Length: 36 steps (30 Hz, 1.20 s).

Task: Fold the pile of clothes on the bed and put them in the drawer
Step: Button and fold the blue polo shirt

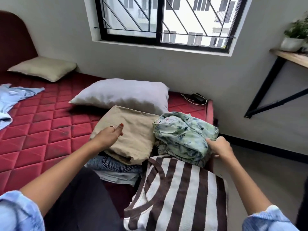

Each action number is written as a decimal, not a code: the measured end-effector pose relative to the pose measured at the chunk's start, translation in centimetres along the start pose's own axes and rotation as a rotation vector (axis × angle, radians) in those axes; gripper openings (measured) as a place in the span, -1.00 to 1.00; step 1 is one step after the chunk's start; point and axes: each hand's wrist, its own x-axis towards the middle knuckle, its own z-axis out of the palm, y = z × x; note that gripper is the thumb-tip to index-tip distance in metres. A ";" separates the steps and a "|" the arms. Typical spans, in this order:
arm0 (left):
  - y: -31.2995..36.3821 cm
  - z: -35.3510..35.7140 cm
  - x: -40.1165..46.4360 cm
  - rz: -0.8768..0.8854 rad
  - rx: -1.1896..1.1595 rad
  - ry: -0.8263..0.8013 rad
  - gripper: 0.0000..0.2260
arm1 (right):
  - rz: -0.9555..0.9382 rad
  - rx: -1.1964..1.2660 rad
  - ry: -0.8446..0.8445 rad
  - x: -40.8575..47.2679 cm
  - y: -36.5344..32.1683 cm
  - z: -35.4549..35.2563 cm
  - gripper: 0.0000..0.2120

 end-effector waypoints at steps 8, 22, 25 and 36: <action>-1.9 -1.5 -0.6 -0.021 0.031 0.013 -0.44 | -0.436 -0.407 0.028 -3.7 -7.2 1.8 -0.41; -15.0 -13.2 -6.1 -0.249 0.153 0.372 -0.59 | -1.199 -0.511 -0.410 -21.8 -25.1 24.4 -0.55; -19.3 -16.5 -8.4 -0.350 0.158 0.421 -0.55 | -1.265 -0.546 -0.497 -25.1 -27.9 29.1 -0.56; -39.3 -27.7 -12.7 -0.680 0.280 0.493 -0.48 | -1.445 -0.850 -0.723 -33.0 -35.9 48.6 -0.54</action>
